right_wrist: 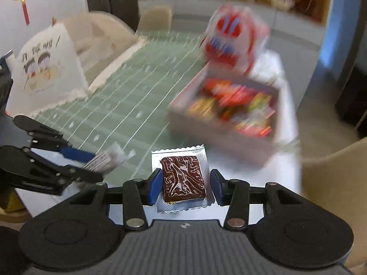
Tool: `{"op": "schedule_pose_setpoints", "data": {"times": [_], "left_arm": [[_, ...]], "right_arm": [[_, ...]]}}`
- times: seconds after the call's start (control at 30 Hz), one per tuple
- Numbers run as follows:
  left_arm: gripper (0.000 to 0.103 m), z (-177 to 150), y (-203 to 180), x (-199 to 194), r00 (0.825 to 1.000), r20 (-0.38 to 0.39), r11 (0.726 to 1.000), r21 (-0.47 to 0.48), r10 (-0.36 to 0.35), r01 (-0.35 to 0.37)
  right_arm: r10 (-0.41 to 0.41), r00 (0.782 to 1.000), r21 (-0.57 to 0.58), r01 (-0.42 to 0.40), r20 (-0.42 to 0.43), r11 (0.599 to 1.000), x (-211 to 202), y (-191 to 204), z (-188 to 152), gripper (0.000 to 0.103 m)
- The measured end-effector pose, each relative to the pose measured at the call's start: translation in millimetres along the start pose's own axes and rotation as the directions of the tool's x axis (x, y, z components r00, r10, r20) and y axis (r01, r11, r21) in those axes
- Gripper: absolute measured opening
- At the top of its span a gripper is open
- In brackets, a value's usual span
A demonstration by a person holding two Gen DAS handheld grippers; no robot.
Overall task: Organize snacks
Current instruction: 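Carry the wafer and biscuit over the pink box and release both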
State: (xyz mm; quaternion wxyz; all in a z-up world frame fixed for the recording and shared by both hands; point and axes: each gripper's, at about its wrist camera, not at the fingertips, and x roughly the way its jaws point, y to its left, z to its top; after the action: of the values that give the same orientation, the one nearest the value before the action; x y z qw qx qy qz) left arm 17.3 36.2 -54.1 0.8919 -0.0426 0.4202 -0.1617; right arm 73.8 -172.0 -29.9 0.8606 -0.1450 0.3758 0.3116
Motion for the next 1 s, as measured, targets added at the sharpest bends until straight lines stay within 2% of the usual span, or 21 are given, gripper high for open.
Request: {"op": "schedule_pose_setpoints", "data": {"times": [0.07,0.13,0.23,0.33,0.43,0.5,0.57,0.63,0.73,0.83,1.0], "left_arm": [[0.038,35.2,-11.3,-15.3,0.996,0.092,0.999,0.051,-0.012,0.007],[0.039,75.9,-16.6,-26.5,0.984,0.178,0.996,0.091,-0.016,0.000],[0.039,131.5,-14.9,-25.5,0.967,0.253,0.995,0.097,-0.016,-0.009],[0.039,180.1,-4.9,4.2,0.971,0.237,0.999,0.046,-0.011,0.000],[0.040,206.2,15.2,52.5,0.990,0.143,0.997,-0.076,-0.012,0.023],[0.043,207.3,32.1,82.9,0.995,0.097,0.986,-0.163,-0.024,0.040],[0.042,198.6,44.4,102.4,0.994,0.105,0.978,-0.204,-0.008,0.029],[0.042,188.2,51.4,106.1,0.994,0.109,0.971,-0.231,-0.028,0.053],[0.043,176.5,47.3,85.4,0.989,0.150,0.973,-0.225,-0.012,0.046],[0.042,161.3,37.5,45.3,0.976,0.210,0.973,-0.231,0.057,-0.007],[0.040,120.5,28.1,-13.1,0.946,0.304,0.943,-0.332,0.115,-0.008]], "right_arm": [[-0.046,0.995,-0.014,0.048,0.083,0.999,-29.7,-13.9,14.8,0.045],[-0.091,0.984,-0.010,0.093,0.156,0.996,-53.0,-26.8,33.6,0.045],[-0.142,0.961,0.013,0.143,0.239,0.990,-78.5,-46.3,61.9,0.045],[-0.193,0.940,0.040,0.189,0.283,0.981,-88.6,-61.5,82.2,0.045],[-0.218,0.938,0.091,0.200,0.268,0.976,-84.2,-77.5,93.6,0.045],[-0.226,0.941,0.114,0.203,0.253,0.973,-79.2,-83.5,94.0,0.045],[-0.237,0.944,0.136,0.210,0.230,0.968,-72.0,-91.0,92.1,0.045],[-0.239,0.950,0.157,0.210,0.201,0.965,-60.8,-96.5,90.7,0.045],[-0.217,0.962,0.179,0.187,0.164,0.966,-43.9,-99.8,88.4,0.045],[-0.172,0.976,0.210,0.141,0.133,0.967,-18.2,-101.9,98.0,0.045],[-0.099,0.991,0.269,0.071,0.092,0.961,41.4,-101.7,117.7,0.048]]}}
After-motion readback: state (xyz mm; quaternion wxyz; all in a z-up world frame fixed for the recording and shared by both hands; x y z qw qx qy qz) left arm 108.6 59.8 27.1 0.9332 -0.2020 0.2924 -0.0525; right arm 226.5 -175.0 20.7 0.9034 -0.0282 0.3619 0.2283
